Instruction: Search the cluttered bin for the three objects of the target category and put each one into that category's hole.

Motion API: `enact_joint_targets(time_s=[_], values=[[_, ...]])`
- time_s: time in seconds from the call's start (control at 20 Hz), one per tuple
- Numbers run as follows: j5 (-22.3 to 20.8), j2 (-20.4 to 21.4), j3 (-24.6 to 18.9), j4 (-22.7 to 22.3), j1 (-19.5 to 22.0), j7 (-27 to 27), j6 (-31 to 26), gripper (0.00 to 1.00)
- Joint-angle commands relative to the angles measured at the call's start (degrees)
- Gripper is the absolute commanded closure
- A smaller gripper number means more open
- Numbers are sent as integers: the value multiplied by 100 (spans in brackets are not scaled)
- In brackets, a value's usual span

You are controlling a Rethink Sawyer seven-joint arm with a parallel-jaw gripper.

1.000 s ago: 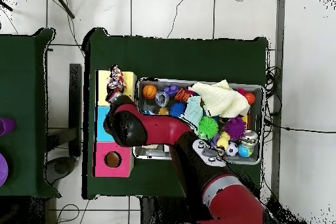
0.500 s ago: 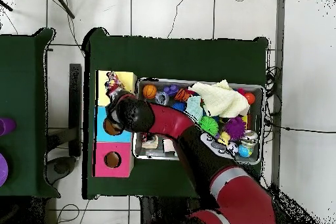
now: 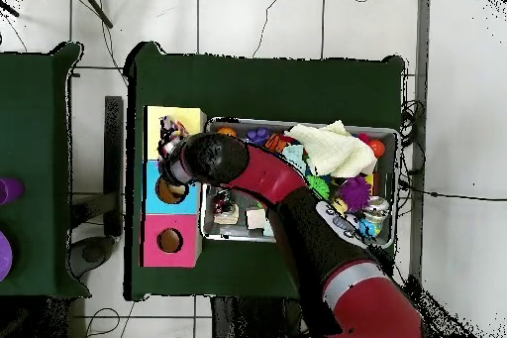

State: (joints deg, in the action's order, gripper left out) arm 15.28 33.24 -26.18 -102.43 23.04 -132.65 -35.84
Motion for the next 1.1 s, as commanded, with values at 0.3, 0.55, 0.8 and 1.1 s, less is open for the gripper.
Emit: enact_joint_targets(time_s=[0.3, 0.55, 0.8, 1.1], values=[[-1269, -1645, 1611, 429, -754, -581, -1082, 100], [-1462, -2016, 1683, 616, -722, -304, -575, 100], [-1362, -1812, 1551, 255, -682, -286, -293, 100], [-793, -1550, 1003, -256, -289, -345, 828, 100]])
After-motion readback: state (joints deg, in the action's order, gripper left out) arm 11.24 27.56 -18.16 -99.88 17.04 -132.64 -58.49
